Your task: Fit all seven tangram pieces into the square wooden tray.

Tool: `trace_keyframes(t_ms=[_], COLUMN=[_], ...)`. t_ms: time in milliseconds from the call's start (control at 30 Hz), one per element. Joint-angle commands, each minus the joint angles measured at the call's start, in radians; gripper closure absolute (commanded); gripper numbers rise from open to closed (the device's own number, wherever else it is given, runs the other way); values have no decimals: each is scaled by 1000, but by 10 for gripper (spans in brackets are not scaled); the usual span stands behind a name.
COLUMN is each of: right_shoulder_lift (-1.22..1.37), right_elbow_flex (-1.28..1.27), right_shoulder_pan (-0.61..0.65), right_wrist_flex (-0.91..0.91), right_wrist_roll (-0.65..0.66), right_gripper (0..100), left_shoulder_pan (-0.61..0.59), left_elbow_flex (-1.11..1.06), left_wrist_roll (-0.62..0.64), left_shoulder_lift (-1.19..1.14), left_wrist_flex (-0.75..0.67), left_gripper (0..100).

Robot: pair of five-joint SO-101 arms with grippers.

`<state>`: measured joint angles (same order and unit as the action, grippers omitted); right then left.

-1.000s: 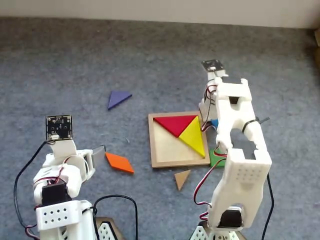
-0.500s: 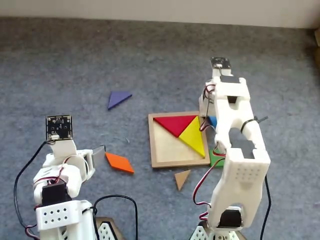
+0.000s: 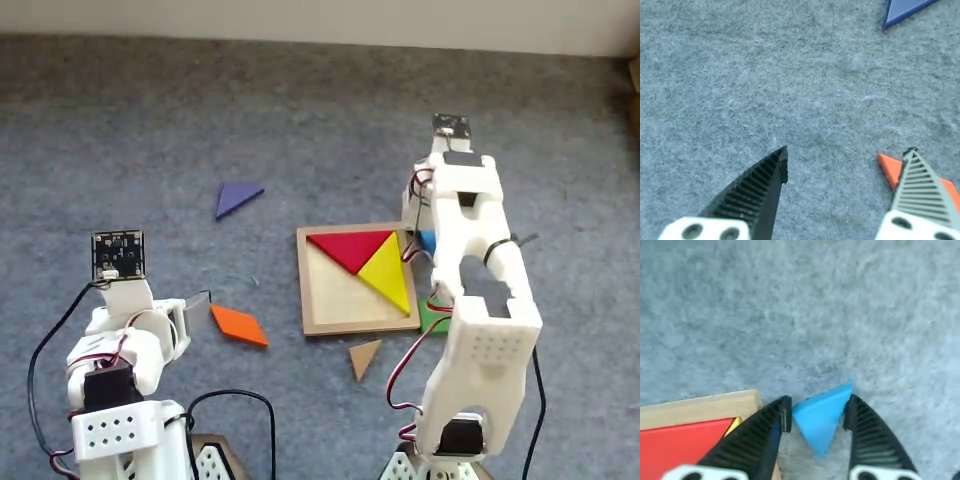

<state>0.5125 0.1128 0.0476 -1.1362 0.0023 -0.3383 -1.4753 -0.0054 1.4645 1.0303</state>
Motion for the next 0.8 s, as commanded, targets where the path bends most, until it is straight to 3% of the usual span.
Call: trace_keyframes(t_ms=[0,467,767], right_shoulder_lift=[-12,-116,-243], right_elbow_flex=[53,147,143], right_shoulder_pan=[21,27,130], right_wrist_flex=[-1,-199,-397], right_wrist_roll=[-9,0,0], right_gripper=[882,887,887], left_shoulder_pan=[-10,-10,-10], left_elbow_flex=[7,7,7], left_wrist_roll=[-8,-8,-8], left_shoulder_lift=[8,8,8], left_wrist_flex=[-11,-11,-12], left_gripper=[653,653,653])
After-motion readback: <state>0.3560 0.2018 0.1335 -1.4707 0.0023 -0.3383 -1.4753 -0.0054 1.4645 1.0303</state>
